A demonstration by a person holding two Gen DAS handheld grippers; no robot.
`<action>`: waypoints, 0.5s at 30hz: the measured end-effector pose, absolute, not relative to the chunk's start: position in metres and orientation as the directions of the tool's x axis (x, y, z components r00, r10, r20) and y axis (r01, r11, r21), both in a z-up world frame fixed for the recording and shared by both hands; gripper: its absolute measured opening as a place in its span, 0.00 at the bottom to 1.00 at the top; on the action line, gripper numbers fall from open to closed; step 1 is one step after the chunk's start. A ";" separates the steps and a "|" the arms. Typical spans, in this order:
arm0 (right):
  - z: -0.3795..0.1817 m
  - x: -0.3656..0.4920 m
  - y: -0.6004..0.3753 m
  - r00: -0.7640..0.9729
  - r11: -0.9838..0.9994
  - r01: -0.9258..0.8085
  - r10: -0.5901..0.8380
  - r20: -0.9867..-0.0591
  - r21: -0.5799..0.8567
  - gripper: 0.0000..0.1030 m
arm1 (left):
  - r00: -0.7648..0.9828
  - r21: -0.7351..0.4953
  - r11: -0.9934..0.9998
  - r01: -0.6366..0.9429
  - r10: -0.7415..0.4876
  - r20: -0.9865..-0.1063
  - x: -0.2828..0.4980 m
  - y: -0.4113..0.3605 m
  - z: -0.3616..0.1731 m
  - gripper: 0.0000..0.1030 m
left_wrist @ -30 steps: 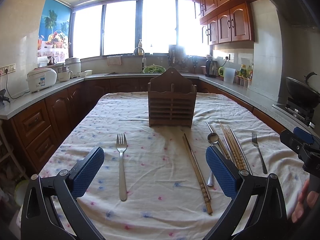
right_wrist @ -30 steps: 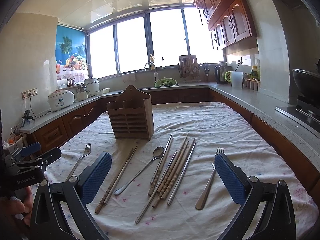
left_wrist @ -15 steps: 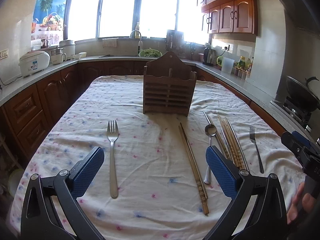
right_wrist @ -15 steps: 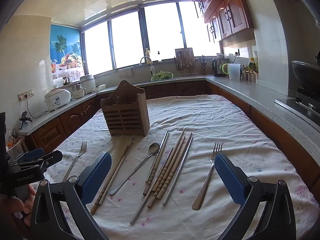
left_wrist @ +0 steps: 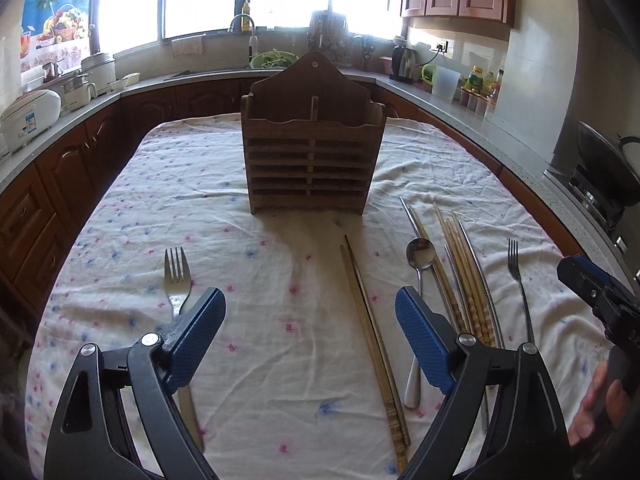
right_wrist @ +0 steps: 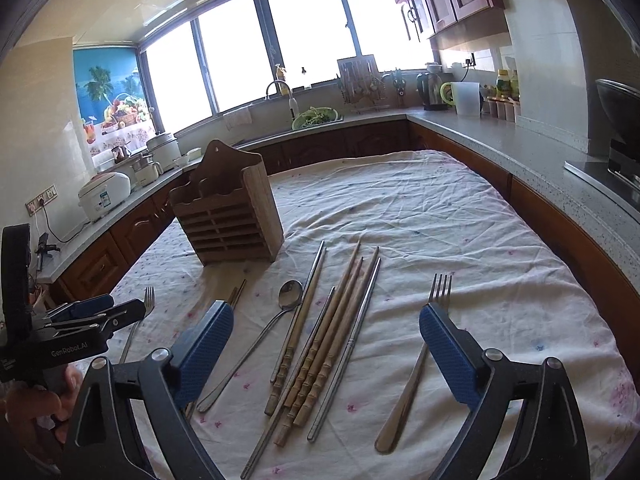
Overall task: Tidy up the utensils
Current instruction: 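Move left gripper to the lone wooden chopstick while right gripper approaches the chopstick group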
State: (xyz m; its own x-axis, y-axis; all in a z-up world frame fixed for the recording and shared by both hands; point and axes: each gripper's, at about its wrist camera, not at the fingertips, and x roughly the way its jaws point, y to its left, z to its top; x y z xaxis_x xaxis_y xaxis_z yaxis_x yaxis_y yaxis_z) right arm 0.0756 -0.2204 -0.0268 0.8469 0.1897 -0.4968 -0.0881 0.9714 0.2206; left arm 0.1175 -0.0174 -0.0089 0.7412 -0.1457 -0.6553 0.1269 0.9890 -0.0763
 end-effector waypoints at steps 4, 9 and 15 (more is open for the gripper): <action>-0.033 0.099 -0.226 0.813 0.970 -0.061 0.186 -0.551 0.237 0.68 | 0.708 -0.080 0.986 0.148 -0.162 -0.688 0.137 -0.026 -0.018 0.75; -0.040 0.127 -0.232 0.775 0.962 -0.044 0.204 -0.598 0.270 0.47 | 0.657 -0.107 0.982 0.154 -0.183 -0.731 0.162 -0.027 -0.030 0.65; -0.052 0.171 -0.236 0.724 0.952 -0.020 0.225 -0.653 0.305 0.24 | 0.600 -0.131 0.978 0.160 -0.202 -0.775 0.188 -0.029 -0.040 0.54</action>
